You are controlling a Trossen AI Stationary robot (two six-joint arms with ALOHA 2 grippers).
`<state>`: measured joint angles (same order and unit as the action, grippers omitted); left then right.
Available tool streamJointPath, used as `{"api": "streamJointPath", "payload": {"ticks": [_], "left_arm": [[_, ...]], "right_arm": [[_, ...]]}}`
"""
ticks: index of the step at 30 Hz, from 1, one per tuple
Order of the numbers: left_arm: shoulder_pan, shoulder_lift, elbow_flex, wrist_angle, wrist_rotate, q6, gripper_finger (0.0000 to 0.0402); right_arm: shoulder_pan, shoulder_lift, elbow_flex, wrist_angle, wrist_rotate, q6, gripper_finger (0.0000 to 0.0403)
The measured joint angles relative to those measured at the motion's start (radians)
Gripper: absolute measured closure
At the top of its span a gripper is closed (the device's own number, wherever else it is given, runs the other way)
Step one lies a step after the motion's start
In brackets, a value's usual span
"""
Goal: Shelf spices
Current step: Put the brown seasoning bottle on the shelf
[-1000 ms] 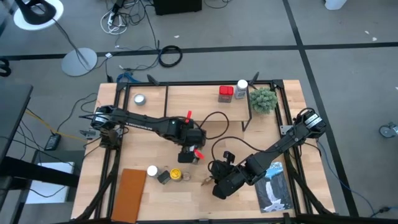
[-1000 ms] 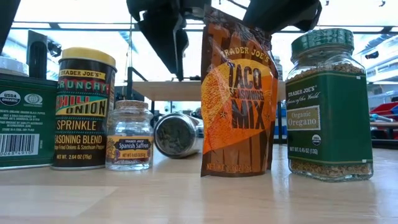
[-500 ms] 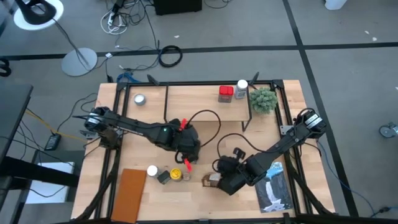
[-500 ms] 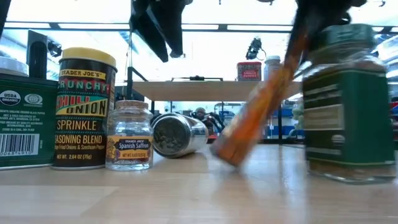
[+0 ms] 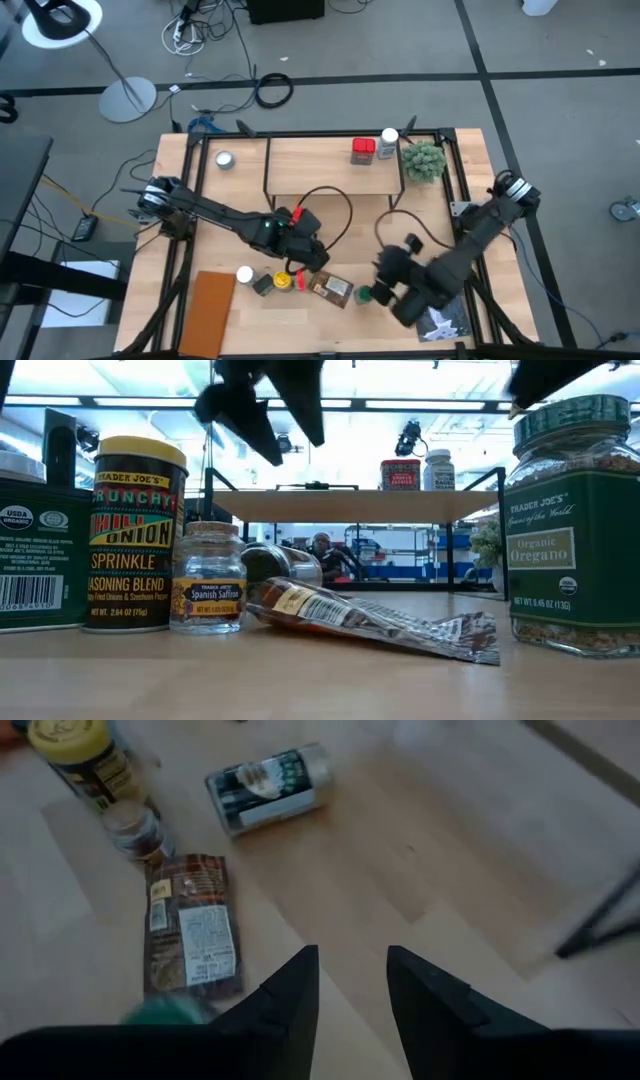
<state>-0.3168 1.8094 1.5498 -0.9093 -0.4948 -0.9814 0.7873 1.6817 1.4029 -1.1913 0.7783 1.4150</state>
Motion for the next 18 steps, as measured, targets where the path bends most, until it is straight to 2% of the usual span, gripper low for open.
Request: {"api": "streamJointPath", "payload": {"ticks": [5, 9, 12, 18], "left_arm": [[0.005, 0.019, -0.035, 0.029, 0.001, -0.131, 0.0078], [0.017, 0.021, -0.051, 0.028, 0.023, -0.225, 0.0078], [0.023, 0.042, -0.061, 0.072, 0.071, -0.265, 0.0078], [0.035, 0.130, -0.063, 0.172, 0.178, -0.281, 0.0078]], "right_arm": [[0.160, 0.000, 0.000, -0.246, 0.023, 0.350, 0.0284], [0.268, 0.000, 0.000, -0.350, 0.021, 0.553, 0.0284], [0.326, 0.000, 0.000, -0.381, 0.011, 0.628, 0.0284], [0.379, 0.001, 0.000, -0.380, 0.002, 0.627, 0.0284]]}}
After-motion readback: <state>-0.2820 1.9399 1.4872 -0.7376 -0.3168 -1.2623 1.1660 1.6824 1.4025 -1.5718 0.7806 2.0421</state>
